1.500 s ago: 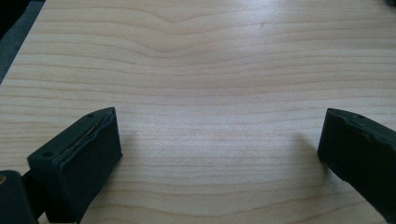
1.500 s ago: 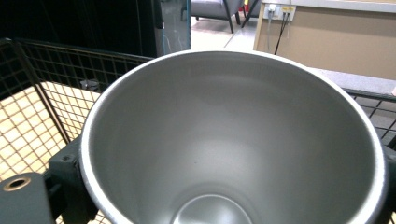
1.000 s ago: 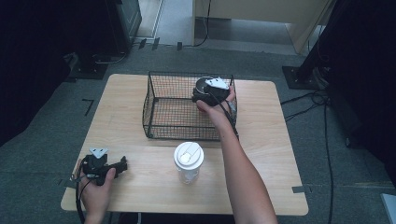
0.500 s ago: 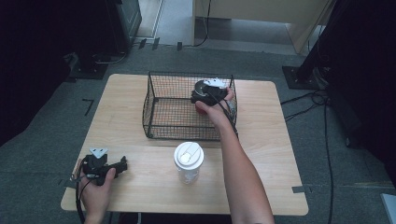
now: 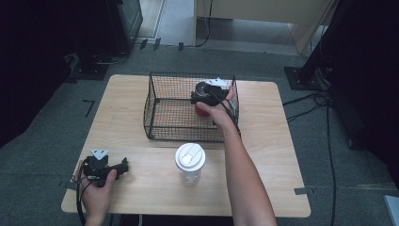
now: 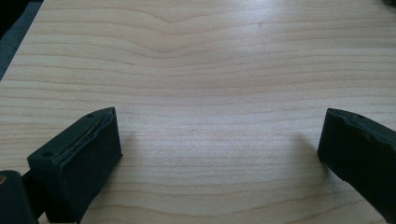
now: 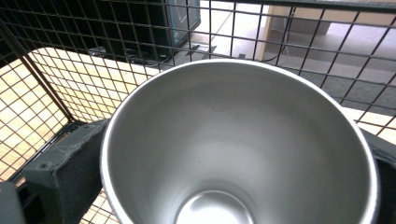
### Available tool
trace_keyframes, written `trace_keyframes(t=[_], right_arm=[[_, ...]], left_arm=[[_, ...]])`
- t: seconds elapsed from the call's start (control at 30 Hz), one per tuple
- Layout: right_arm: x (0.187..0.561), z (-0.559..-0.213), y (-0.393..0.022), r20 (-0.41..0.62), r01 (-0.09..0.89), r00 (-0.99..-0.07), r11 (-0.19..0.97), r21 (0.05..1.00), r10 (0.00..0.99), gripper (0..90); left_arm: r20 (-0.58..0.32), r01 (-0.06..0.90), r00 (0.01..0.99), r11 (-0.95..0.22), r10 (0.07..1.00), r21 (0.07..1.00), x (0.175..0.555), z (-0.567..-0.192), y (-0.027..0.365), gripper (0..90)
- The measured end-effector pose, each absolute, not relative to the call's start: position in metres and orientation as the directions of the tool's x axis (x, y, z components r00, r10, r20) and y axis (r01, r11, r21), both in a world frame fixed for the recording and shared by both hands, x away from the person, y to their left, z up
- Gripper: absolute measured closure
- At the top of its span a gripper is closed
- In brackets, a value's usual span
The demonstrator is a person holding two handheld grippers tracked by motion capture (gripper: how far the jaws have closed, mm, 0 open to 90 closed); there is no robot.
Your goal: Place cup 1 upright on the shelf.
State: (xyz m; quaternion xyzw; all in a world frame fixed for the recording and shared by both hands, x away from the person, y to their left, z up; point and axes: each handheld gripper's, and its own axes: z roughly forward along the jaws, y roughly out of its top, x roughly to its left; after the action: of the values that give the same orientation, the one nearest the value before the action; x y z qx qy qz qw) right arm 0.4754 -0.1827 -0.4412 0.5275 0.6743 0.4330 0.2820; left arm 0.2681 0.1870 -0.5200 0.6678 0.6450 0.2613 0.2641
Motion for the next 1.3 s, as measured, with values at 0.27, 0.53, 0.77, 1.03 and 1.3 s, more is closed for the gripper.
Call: trace_keyframes(t=[0.27, 0.53, 0.77, 1.03, 1.3], right_arm=[[0.473, -0.437, -0.180, 0.056, 0.457, -0.272, 0.078, 0.886, 0.961, 0.0], [0.470, -0.426, -0.183, 0.054, 0.433, -0.288, 0.080, 0.898, 0.956, 0.0], [0.465, -0.414, -0.187, 0.051, 0.399, -0.306, 0.079, 0.914, 0.951, 0.0], [0.456, -0.397, -0.190, 0.053, 0.361, -0.321, 0.071, 0.930, 0.946, 0.0], [0.440, -0.381, -0.196, 0.052, 0.310, -0.348, 0.063, 0.949, 0.936, 0.0]], left_arm=[[0.008, 0.724, 0.031, -0.029, 0.999, 0.689, 0.268, -0.520, 0.187, 0.1], [0.008, 0.724, 0.032, -0.029, 0.999, 0.690, 0.268, -0.520, 0.187, 0.1], [0.009, 0.724, 0.032, -0.029, 0.999, 0.689, 0.268, -0.520, 0.187, 0.1], [0.009, 0.724, 0.032, -0.029, 0.999, 0.690, 0.268, -0.520, 0.187, 0.1], [0.009, 0.724, 0.032, -0.029, 0.999, 0.689, 0.268, -0.520, 0.187, 0.1]])
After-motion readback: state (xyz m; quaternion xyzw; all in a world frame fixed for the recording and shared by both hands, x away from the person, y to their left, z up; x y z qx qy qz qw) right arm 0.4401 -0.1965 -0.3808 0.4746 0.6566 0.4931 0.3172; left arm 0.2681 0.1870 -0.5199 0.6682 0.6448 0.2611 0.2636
